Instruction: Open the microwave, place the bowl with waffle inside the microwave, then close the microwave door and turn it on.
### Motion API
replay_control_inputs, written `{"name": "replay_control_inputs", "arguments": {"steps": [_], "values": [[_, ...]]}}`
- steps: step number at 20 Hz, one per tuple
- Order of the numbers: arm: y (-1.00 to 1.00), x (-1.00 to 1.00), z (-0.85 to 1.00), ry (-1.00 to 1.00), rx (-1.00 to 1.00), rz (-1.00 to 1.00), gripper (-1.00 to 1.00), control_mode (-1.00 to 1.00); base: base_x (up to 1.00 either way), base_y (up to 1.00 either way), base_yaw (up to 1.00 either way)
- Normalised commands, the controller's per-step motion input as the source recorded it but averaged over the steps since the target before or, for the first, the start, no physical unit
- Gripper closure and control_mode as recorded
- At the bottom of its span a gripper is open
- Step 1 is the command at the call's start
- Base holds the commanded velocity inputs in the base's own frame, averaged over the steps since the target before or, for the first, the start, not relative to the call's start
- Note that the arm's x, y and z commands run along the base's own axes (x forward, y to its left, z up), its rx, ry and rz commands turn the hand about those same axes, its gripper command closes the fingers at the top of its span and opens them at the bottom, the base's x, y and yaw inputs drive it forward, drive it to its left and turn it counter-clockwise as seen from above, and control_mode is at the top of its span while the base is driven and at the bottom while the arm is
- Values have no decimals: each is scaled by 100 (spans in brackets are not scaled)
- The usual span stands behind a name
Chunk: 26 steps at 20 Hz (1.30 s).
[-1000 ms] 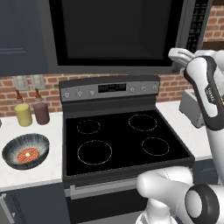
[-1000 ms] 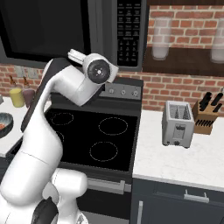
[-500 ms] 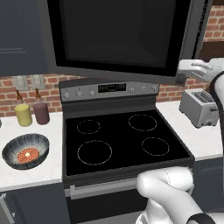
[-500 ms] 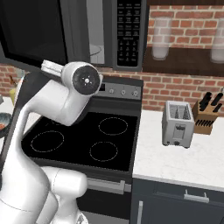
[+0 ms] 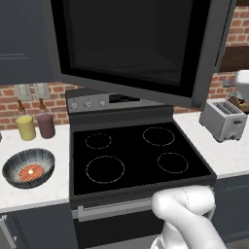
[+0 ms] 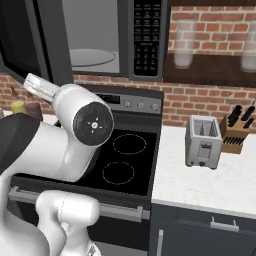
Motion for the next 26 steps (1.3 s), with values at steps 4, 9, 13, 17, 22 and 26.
{"name": "replay_control_inputs", "arguments": {"steps": [4,9,13,17,22,26], "values": [[-99,-54,16,3,41,0,-100,-100,0,0,0],[-85,86,-16,21,51,1,-100,-100,0,0,0],[-4,100,-44,25,36,9,-100,-100,0,0,0],[78,100,-56,15,15,29,-100,-100,0,0,0],[100,42,-16,1,-5,47,-100,-100,0,0,0],[100,-25,0,-4,-21,47,-100,-100,0,0,0]]}}
